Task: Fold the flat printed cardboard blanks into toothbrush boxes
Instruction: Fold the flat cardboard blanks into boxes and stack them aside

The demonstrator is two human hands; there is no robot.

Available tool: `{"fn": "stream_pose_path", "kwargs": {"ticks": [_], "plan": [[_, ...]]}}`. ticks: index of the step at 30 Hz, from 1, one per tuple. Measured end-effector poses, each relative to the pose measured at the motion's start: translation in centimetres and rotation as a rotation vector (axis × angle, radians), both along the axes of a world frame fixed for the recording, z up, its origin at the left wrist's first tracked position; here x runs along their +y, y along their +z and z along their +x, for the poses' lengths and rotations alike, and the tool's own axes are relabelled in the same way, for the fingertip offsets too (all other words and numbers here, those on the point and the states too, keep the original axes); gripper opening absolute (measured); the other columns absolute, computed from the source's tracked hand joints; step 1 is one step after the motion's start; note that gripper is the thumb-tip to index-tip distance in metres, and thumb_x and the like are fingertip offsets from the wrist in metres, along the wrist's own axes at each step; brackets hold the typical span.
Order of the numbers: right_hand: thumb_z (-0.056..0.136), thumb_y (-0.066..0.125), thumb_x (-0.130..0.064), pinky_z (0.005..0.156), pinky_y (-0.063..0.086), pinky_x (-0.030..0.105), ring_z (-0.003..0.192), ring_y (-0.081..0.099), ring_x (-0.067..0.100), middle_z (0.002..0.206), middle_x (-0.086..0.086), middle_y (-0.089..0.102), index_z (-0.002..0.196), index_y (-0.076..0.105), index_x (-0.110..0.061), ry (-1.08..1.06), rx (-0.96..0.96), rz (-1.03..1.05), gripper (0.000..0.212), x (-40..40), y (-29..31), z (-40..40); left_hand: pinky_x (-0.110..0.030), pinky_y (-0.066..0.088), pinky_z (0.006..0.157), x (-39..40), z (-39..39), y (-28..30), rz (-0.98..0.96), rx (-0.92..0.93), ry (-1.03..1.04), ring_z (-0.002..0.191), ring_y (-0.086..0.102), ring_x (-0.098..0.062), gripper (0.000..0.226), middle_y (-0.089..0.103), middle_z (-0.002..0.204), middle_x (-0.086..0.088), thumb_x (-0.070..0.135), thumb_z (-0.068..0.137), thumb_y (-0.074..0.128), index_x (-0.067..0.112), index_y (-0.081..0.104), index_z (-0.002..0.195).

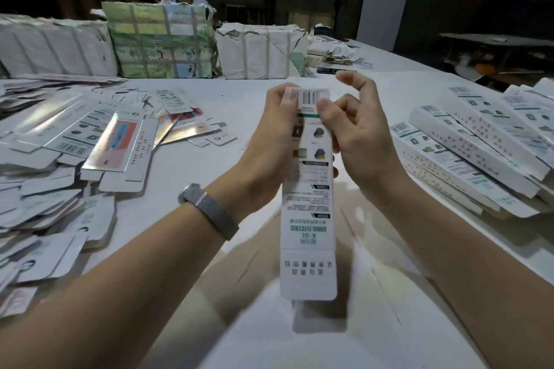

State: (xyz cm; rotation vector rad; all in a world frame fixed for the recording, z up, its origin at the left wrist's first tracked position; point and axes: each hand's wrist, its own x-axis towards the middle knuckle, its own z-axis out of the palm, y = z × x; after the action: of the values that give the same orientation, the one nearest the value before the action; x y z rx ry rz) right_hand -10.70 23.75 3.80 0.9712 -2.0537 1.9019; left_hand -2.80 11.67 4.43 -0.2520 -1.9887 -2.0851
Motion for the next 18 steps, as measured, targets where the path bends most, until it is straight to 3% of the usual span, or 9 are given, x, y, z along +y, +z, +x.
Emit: {"fn": "stream_pose_path", "kwargs": {"ticks": [4, 8, 13, 18], "plan": [[0.101, 0.055, -0.027, 0.045, 0.048, 0.029, 0.062, 0.061, 0.011, 0.084, 0.005, 0.059, 0.117, 0.058, -0.023, 0.055, -0.112, 0.052, 0.018, -0.5, -0.6, 0.4, -0.041, 0.057, 0.055, 0.1, -0.4, -1.1, 0.110, -0.032, 0.076, 0.063, 0.064, -0.027, 0.029, 0.059, 0.088, -0.015, 0.035, 0.109, 0.026, 0.013, 0.033, 0.126], [0.090, 0.056, -0.033, 0.058, 0.046, 0.032, 0.077, 0.059, 0.022, 0.105, 0.016, 0.057, 0.107, 0.061, -0.020, 0.101, -0.181, 0.030, 0.022, -0.8, -0.4, 0.7, -0.043, 0.057, 0.057, -0.3, -0.3, -1.6, 0.131, 0.003, 0.043, 0.066, 0.066, -0.028, 0.024, 0.061, 0.088, -0.014, 0.036, 0.108, 0.028, 0.019, 0.035, 0.124], [0.086, 0.056, -0.027, 0.056, 0.037, 0.048, 0.068, 0.052, 0.031, 0.079, 0.010, 0.063, 0.090, 0.057, -0.020, 0.195, -0.255, -0.052, 0.008, -0.7, -0.4, 1.2, -0.046, 0.058, 0.060, -0.2, 0.0, -2.3, 0.180, -0.002, 0.011, 0.068, 0.066, -0.033, 0.030, 0.067, 0.086, -0.012, 0.039, 0.107, 0.029, 0.033, 0.037, 0.135], [0.085, 0.058, -0.021, 0.075, 0.045, 0.056, 0.078, 0.062, 0.028, 0.081, 0.007, 0.068, 0.085, 0.062, -0.018, 0.195, -0.216, -0.083, 0.005, -0.3, -0.4, 0.7, -0.047, 0.059, 0.063, 0.0, 0.4, -2.4, 0.216, -0.024, -0.051, 0.071, 0.067, -0.036, 0.038, 0.065, 0.085, -0.014, 0.040, 0.107, 0.030, 0.046, 0.029, 0.144]]}}
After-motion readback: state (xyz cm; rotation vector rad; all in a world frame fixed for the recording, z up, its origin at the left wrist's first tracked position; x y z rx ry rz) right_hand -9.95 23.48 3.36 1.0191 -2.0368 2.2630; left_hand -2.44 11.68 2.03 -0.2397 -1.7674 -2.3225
